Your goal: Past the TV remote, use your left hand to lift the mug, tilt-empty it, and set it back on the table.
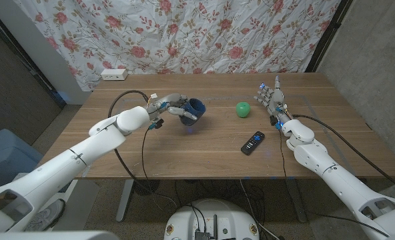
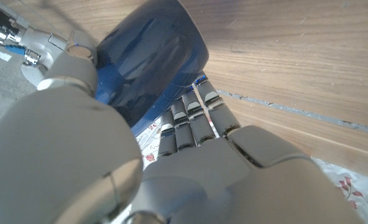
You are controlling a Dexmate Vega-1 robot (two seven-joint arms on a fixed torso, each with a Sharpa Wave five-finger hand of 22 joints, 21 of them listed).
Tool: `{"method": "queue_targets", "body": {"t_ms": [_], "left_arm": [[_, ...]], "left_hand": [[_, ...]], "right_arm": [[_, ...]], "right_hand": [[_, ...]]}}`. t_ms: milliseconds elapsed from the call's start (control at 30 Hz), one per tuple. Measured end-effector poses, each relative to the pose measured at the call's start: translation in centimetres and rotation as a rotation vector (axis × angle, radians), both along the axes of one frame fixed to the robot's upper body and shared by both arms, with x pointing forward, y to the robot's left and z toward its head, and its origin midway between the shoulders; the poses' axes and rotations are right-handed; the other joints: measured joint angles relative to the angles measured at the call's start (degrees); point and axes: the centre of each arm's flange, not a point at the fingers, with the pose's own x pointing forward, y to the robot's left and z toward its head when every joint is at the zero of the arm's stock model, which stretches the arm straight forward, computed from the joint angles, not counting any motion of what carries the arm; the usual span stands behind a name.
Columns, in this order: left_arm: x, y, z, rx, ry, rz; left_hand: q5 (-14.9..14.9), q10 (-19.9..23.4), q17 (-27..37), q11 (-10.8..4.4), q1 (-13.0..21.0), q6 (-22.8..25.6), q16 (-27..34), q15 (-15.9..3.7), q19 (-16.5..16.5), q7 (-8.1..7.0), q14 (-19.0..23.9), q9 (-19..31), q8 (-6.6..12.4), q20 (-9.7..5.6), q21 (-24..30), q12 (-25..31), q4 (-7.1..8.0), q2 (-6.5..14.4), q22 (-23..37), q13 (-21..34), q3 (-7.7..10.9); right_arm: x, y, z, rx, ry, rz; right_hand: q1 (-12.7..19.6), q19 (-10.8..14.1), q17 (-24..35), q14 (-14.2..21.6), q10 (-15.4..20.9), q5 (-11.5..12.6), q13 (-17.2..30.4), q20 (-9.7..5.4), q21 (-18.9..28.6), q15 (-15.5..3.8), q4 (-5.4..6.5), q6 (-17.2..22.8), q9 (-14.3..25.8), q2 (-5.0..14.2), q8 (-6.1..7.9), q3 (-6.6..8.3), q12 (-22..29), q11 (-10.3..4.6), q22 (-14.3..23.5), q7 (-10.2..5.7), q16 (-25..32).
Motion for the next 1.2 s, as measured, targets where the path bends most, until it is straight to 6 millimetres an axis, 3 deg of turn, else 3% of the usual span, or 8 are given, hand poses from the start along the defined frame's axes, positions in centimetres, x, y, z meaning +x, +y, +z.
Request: {"method": "queue_targets", "body": {"t_ms": [267, 300, 667, 867, 1200], "left_arm": [[0.0, -0.3, -0.3, -0.079, -0.004, -0.039], [0.8, -0.4, -1.5, -0.097, 0.024, -0.035], [1.6, -1.2, -3.1, -0.181, 0.066, -0.057], [2.2, -1.6, -4.0, -0.206, 0.095, -0.065], [3.1, -2.5, -5.1, -0.246, 0.122, -0.098]], "left_hand": [[0.0, -0.4, 0.0, -0.41, 0.0, 0.0, -0.4, -0.3, -0.2, 0.0, -0.3, 0.0, 0.0, 0.16, -0.2, -0.2, 0.0, 0.0, 0.0, 0.0, 0.0], [0.0, -0.4, 0.0, -0.42, 0.0, 0.0, -0.4, -0.3, -0.3, 0.0, -0.3, 0.0, 0.0, 0.31, -0.2, -0.2, 0.0, 0.0, 0.0, 0.0, 0.0], [0.0, -0.5, 0.0, -0.51, 0.0, 0.0, -0.7, -0.31, -1.8, 0.0, -0.3, -0.3, 0.0, 0.32, -0.9, -0.4, 0.15, 0.0, 0.0, 0.5, -0.15], [-0.1, -1.1, 0.0, -1.13, 0.0, 0.0, -1.2, -0.73, -3.4, 0.0, -0.7, -0.3, 0.0, 1.29, -1.4, -0.5, 0.39, 0.0, 0.0, 0.7, -0.39], [-0.2, -1.8, 0.0, -1.84, 0.0, 0.0, -1.8, -0.8, -6.3, -0.01, -1.7, -0.3, 0.0, 1.08, -2.8, -0.8, 0.39, 0.0, 0.0, 3.3, -0.39]], "right_arm": [[0.0, 0.0, 0.0, 0.0, 0.0, 0.0], [0.0, 0.0, 0.0, 0.0, 0.0, 0.0], [0.0, 0.0, 0.0, 0.0, 0.0, 0.0], [0.0, 0.0, 0.0, 0.0, 0.0, 0.001], [0.0, 0.0, 0.0, 0.0, 0.0, 0.001]], "right_hand": [[0.0, 0.0, 0.0, 0.0, 0.0, 0.0, 0.0, 0.0, 0.0, 0.0, 0.0, 0.0, 0.0, 0.0, 0.0, 0.0, 0.0, 0.0, 0.0, 0.0, 0.0], [0.0, 0.0, 0.0, 0.0, 0.0, 0.0, 0.0, 0.0, 0.0, 0.0, 0.0, 0.0, 0.0, 0.0, 0.0, 0.0, 0.0, 0.0, 0.0, 0.0, 0.0], [0.0, 0.0, 0.0, 0.0, 0.0, 0.0, 0.0, 0.0, 0.0, 0.0, 0.0, 0.0, 0.0, 0.0, 0.0, 0.0, 0.0, 0.0, 0.0, 0.0, 0.0], [0.0, 0.0, 0.0, 0.0, 0.0, 0.0, 0.0, 0.0, 0.0, 0.0, 0.0, 0.0, 0.0, 0.0, 0.0, 0.0, 0.0, 0.0, 0.0, 0.0, 0.0], [0.0, 0.0, 0.0, 0.0, 0.0, 0.0, 0.0, 0.0, 0.0, 0.0, 0.0, 0.0, 0.0, 0.0, 0.0, 0.0, 0.0, 0.0, 0.0, 0.0, 0.0]]}}
